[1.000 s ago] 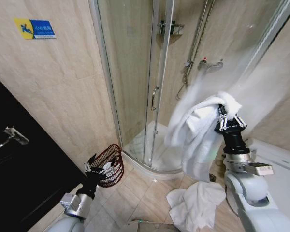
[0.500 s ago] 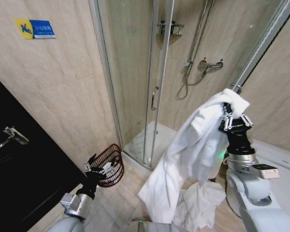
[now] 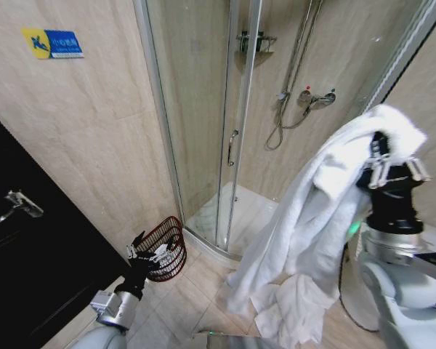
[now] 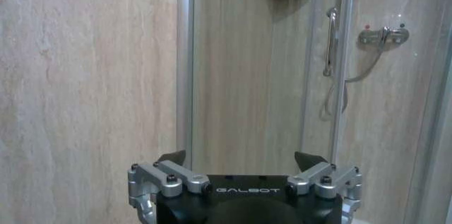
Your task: Discard the used towel into the hamper.
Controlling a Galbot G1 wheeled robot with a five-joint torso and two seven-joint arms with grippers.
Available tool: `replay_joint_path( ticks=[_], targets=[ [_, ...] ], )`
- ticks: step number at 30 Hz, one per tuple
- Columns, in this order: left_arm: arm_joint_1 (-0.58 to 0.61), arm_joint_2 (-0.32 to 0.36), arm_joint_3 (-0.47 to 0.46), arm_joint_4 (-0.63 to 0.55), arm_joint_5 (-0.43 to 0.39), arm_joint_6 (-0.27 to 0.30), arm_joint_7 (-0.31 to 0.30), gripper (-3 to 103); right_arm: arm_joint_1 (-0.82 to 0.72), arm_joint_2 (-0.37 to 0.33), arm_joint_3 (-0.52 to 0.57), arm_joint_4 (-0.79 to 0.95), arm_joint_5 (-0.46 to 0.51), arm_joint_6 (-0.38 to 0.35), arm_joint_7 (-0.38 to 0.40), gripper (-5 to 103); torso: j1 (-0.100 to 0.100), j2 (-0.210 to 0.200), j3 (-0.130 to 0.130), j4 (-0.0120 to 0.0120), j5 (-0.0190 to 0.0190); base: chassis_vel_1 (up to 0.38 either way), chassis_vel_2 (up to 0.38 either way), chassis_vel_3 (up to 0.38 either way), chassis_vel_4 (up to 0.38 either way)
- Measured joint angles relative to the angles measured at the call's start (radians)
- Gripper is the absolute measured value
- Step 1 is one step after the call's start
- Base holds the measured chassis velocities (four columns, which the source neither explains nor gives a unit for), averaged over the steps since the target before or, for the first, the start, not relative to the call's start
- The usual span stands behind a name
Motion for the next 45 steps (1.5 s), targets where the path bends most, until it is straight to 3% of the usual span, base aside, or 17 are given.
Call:
replay_joint_path(
  ticks=[10,15,23,45],
  targets=[
    [0.0,0.0,0.0,0.0,0.0,0.0,0.0,100,-0.023,-0.01,0.148,0.052,0.099,-0.037,0.018,5,0.0,0.0,0.0,0.0,-0.0001,0.0,0.0,0.0,0.0],
    [0.0,0.0,0.0,0.0,0.0,0.0,0.0,100,-0.066,0.036,0.201,0.065,0.107,-0.049,0.03,5,0.0,0.0,0.0,0.0,0.0001,0.0,0.0,0.0,0.0],
    [0.0,0.0,0.0,0.0,0.0,0.0,0.0,100,-0.128,0.101,0.201,0.098,0.102,-0.01,0.032,5,0.0,0.0,0.0,-0.0002,0.0,0.0,0.0,0.0,0.0],
    [0.0,0.0,0.0,0.0,0.0,0.0,0.0,100,-0.157,0.163,0.167,0.104,0.039,-0.01,0.059,5,0.0,0.0,0.0,0.0,0.0,0.0,0.0,0.0,0.0]
  ],
)
